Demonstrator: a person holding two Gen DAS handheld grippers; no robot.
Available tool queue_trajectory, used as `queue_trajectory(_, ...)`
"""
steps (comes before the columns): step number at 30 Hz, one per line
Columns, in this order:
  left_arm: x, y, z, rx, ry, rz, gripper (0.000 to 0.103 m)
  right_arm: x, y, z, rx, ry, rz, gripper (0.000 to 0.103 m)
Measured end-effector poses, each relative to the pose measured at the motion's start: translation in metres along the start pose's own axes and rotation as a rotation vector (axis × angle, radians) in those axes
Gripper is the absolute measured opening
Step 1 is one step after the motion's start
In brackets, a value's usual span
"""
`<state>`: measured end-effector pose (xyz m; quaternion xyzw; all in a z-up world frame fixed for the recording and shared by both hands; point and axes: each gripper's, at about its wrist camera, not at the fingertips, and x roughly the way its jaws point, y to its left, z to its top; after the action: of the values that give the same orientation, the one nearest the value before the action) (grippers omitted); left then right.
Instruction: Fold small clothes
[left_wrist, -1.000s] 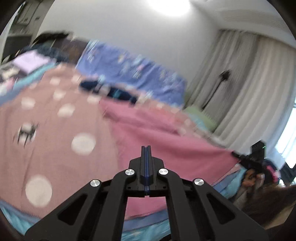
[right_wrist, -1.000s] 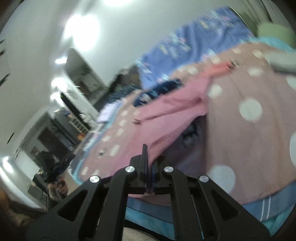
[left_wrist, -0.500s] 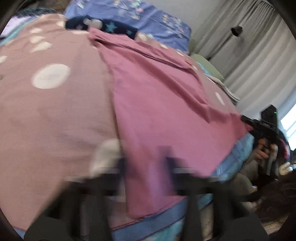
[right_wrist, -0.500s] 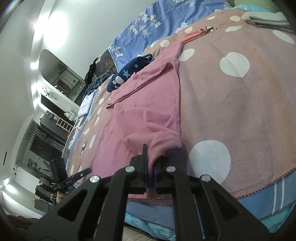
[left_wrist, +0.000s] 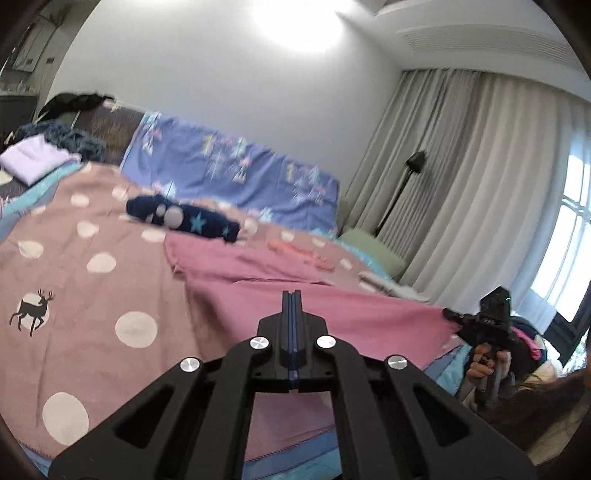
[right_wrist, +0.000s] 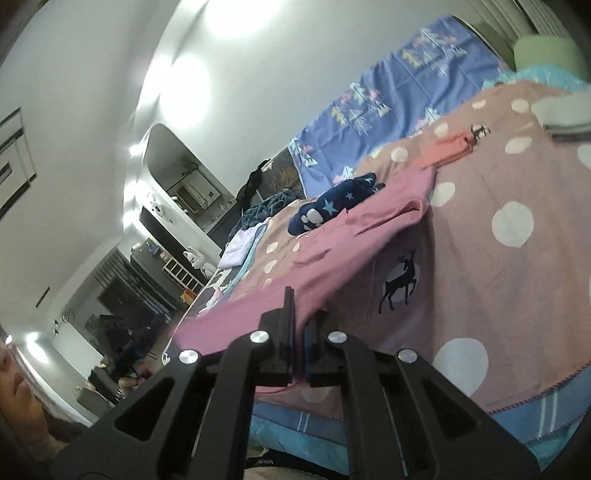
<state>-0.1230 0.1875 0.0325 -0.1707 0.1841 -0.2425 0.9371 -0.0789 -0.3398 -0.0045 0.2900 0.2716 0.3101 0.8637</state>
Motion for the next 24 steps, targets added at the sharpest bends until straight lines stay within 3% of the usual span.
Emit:
queue_trajectory(2, -0.005, -0.008, -0.004, 0.037, -0.003, 0.021, 0.0, -0.004, 0.003, -0.001, -0.005, -0.001, -0.002, 0.004)
queue_trajectory(5, 0.01, 0.0, -0.018, 0.034, 0.082, 0.091, 0.0, 0.008, -0.004, -0.005, -0.007, 0.03, -0.075, 0.004)
queue_trajectory(7, 0.029, 0.014, -0.033, 0.014, 0.171, 0.121, 0.025, 0.023, -0.014, -0.01, 0.007, 0.063, -0.125, 0.004)
queue_trajectory(8, 0.04, 0.021, -0.041, 0.004, 0.203, 0.142, 0.049, 0.026, -0.018, -0.013, 0.016, 0.076, -0.14, 0.004)
queue_trajectory(9, 0.052, 0.029, -0.051, -0.006, 0.252, 0.152, 0.057, 0.032, -0.025, -0.017, 0.039, 0.096, -0.159, 0.004)
queue_trajectory(15, 0.119, 0.072, -0.109, -0.105, 0.529, 0.142, 0.059, 0.045, -0.049, -0.031, 0.105, 0.136, -0.19, 0.004)
queue_trajectory(16, 0.125, 0.076, -0.115, -0.118, 0.553, 0.135, 0.06, 0.045, -0.051, -0.03, 0.106, 0.137, -0.19, 0.004)
queue_trajectory(18, 0.13, 0.079, -0.118, -0.112, 0.522, 0.105, 0.062, 0.046, -0.054, -0.031, 0.113, 0.139, -0.194, 0.004)
queue_trajectory(19, 0.132, 0.077, -0.118, -0.115, 0.529, 0.079, 0.062, 0.046, -0.056, -0.031, 0.119, 0.141, -0.197, 0.004)
queue_trajectory(20, 0.132, 0.075, -0.119, -0.116, 0.531, 0.054, 0.047, 0.047, -0.057, -0.032, 0.123, 0.143, -0.198, 0.004)
queue_trajectory(21, 0.134, 0.073, -0.121, -0.123, 0.546, 0.019, 0.006, 0.048, -0.059, -0.032, 0.131, 0.145, -0.198, 0.004)
queue_trajectory(23, 0.137, 0.067, -0.124, -0.147, 0.573, 0.012, 0.003, 0.049, -0.062, -0.035, 0.141, 0.151, -0.203, 0.004)
queue_trajectory(24, 0.132, 0.061, -0.119, -0.125, 0.542, 0.022, 0.003, 0.049, -0.063, -0.036, 0.148, 0.157, -0.203, 0.004)
